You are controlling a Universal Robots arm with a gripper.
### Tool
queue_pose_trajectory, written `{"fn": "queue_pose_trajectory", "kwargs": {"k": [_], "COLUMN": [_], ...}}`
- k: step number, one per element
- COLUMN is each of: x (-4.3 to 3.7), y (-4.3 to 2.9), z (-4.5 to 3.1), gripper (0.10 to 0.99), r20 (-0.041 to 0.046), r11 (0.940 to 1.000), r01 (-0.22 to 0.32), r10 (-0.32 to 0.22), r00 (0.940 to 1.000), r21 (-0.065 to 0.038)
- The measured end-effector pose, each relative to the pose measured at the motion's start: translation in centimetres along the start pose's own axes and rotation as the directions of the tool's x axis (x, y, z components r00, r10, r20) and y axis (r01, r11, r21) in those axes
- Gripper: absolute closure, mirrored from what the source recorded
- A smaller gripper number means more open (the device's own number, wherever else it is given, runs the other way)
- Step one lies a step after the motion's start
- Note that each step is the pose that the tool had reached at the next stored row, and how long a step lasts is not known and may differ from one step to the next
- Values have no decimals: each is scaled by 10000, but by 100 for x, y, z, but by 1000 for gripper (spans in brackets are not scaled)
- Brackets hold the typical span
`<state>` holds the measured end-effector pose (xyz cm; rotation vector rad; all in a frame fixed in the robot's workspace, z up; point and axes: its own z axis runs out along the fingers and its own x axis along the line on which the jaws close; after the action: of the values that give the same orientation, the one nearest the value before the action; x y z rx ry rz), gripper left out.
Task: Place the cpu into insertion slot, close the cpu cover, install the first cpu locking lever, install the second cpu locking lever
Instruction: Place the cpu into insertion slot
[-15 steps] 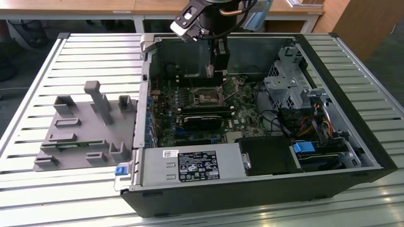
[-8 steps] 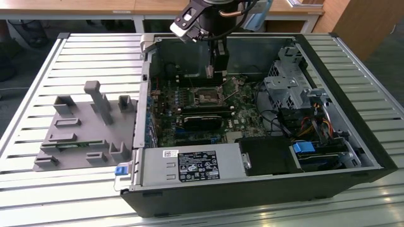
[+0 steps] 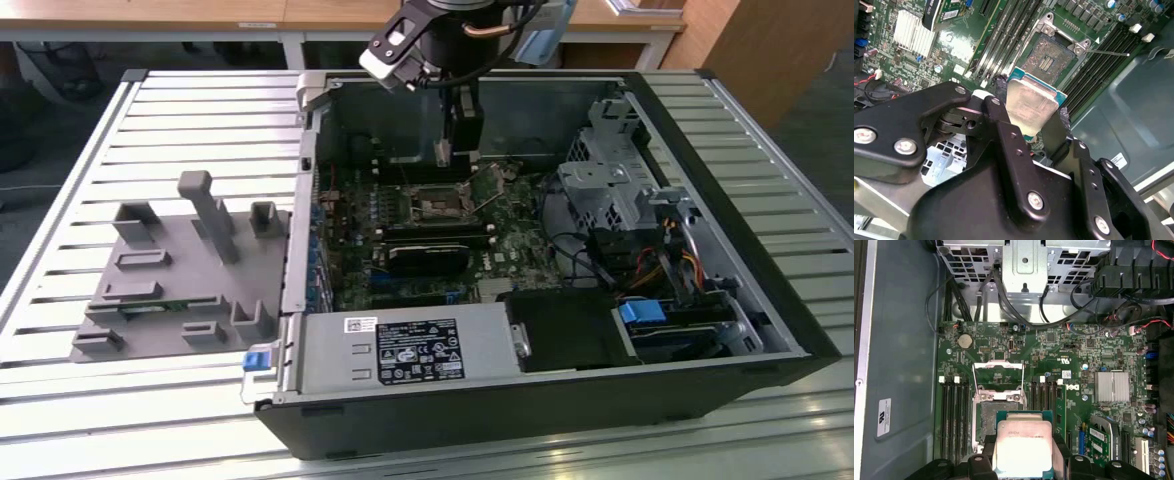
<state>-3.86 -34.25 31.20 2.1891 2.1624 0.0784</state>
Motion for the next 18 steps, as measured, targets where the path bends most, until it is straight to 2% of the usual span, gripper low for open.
{"fn": "queue_pose_trajectory", "kwargs": {"k": [9,18], "x": [1,2], "y": [-4,-36], "z": [26,114], "gripper": [557,557], "r20": [16,22], "r11": [10000,10000], "r01": [-5,-5], "r10": [5,5], "r00": [10000,10000], "r21": [0,0]}}
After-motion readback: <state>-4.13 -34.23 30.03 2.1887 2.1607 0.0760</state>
